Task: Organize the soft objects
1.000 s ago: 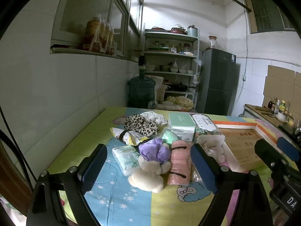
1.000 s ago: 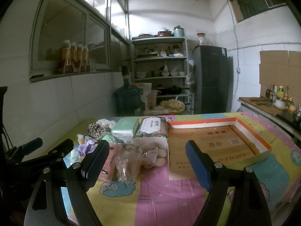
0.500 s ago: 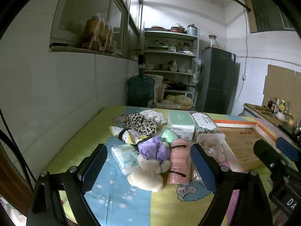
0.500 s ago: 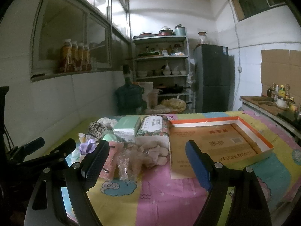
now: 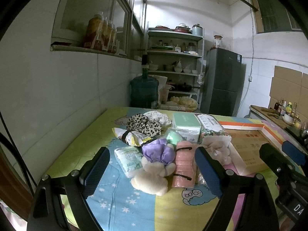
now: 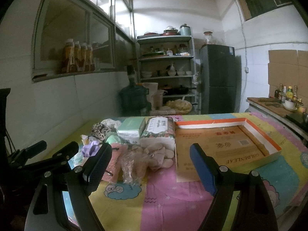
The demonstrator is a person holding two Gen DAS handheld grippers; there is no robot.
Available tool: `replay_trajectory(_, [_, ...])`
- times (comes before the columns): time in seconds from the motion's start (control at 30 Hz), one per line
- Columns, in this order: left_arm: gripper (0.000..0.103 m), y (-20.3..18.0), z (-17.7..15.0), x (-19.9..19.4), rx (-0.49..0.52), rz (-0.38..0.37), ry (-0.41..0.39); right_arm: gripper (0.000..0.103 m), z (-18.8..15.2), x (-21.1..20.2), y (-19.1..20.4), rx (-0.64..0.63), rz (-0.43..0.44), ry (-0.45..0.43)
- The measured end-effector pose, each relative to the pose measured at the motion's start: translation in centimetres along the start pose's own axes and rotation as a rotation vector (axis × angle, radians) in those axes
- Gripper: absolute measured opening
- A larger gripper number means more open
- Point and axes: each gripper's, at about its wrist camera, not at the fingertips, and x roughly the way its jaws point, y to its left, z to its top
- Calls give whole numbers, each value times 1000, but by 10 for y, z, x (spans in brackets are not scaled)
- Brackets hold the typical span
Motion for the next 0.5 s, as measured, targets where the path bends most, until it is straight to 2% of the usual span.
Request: replay_trajectory(0.5, [90, -2, -12, -2, -4, 6, 9, 85, -5, 4, 2, -3, 12, 14])
